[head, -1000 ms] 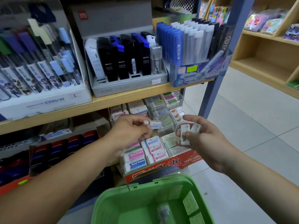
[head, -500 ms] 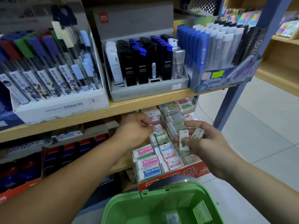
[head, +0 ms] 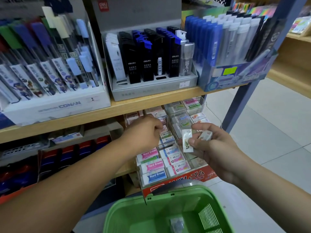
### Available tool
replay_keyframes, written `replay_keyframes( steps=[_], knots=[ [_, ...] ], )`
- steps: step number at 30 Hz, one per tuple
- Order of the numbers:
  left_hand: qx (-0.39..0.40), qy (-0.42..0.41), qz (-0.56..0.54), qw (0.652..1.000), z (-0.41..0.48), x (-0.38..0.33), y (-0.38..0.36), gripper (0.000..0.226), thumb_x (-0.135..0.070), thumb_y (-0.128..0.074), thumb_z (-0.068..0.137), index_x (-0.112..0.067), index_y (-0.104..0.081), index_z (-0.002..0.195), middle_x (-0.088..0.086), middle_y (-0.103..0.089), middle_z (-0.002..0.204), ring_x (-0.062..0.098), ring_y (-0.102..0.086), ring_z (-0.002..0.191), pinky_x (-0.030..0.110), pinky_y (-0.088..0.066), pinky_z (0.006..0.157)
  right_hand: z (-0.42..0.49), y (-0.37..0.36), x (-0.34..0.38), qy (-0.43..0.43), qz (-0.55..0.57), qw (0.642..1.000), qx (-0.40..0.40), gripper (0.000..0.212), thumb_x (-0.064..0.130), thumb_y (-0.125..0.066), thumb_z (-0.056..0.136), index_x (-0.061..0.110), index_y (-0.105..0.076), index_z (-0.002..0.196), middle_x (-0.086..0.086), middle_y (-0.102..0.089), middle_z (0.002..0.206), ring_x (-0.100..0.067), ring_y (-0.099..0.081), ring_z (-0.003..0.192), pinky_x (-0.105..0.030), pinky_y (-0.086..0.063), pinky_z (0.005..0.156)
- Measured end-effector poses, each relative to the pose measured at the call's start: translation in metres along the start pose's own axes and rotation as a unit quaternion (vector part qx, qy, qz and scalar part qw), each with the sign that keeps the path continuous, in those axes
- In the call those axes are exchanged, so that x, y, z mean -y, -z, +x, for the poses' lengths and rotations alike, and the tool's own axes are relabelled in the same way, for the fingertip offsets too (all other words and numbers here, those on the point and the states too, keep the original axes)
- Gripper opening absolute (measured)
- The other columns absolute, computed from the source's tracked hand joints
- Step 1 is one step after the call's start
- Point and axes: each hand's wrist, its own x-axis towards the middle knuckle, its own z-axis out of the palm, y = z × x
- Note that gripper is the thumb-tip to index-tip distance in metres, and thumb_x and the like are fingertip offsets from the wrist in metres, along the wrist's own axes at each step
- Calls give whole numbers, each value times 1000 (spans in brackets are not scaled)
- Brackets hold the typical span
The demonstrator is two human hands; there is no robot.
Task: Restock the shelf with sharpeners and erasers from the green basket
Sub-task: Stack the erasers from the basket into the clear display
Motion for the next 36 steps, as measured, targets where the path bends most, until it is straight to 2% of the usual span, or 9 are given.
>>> replay_keyframes(
  steps=[2, 5, 10, 15, 18, 22, 26, 31, 36],
  knots=[
    [-32, 1, -112, 993, -7, -8, 4, 19, -22, -60, 103, -26, -75, 113, -13, -70, 106, 0, -62, 89, 19, -51, 78, -1, -1, 0, -12, 21, 1000, 18, 38, -16, -66, 88, 6, -63, 119, -18, -75, 95, -41, -77, 92, -42, -66, 69],
    [74, 8, -323, 944, -21, -23, 9, 18, -25, -60, 104, -27, -75, 113, -8, -75, 86, 1, -64, 67, 16, -50, 63, -4, -7, 0, -12, 21, 999, 37, 39, -16, -66, 87, 4, -62, 120, -23, -71, 99, -43, -76, 90, -49, -66, 74],
    [77, 8, -367, 927, -26, -28, 6, 10, -15, -70, 98, -15, -74, 107, 1, -75, 87, 9, -68, 71, 15, -50, 58, -8, -11, 4, -14, 10, 999, 39, 35, -12, -62, 94, 9, -62, 122, -21, -75, 104, -39, -77, 86, -45, -66, 66],
    [80, 69, -425, 899, -21, -26, 9, 24, -28, -56, 106, -39, -73, 119, -3, -71, 103, 18, -68, 81, 32, -55, 68, -5, 6, 12, -46, 29, 998, -7, 44, -15, -62, 92, 2, -50, 130, -23, -77, 108, -36, -77, 98, -40, -58, 67],
    [62, 55, -355, 931, -23, -36, 3, 27, -31, -61, 102, -35, -64, 129, 2, -67, 98, 11, -61, 52, 21, -45, 44, -5, 15, 17, -42, 50, 997, -37, 46, -11, -66, 92, 4, -48, 131, -19, -78, 108, -33, -77, 100, -43, -65, 76],
    [-31, 80, -305, 949, -8, -54, -7, 16, -27, -78, 91, -26, -67, 103, 0, -72, 96, 6, -68, 64, 25, -53, 50, -5, 28, 28, 0, 67, 995, -69, 43, -13, -70, 88, 9, -50, 119, -16, -79, 103, -34, -79, 93, -51, -63, 87],
    [8, 89, -299, 950, 41, -65, -16, 17, -18, -68, 99, -32, -69, 109, -5, -75, 102, 3, -74, 80, 34, -64, 77, -1, 36, 27, 58, 41, 989, -127, 26, -9, -70, 91, 5, -55, 107, -23, -77, 99, -42, -77, 89, -48, -66, 74],
    [19, 71, -206, 976, 92, -93, -25, 14, -24, -61, 103, -29, -57, 116, -11, -61, 92, 7, -65, 62, 23, -50, 61, -2, 49, 27, 69, 38, 988, -133, 23, -13, -66, 91, 3, -57, 106, -28, -74, 96, -44, -76, 85, -39, -64, 62],
    [11, 65, -108, 992, 97, -88, -43, 12, -32, -67, 100, -31, -55, 101, -7, -66, 97, 14, -63, 51, 24, -48, 49, -3, 64, 30, 75, 38, 986, -143, 23, -12, -66, 91, 5, -60, 105, -19, -76, 87, -38, -78, 82, -53, -65, 77]
  ],
)
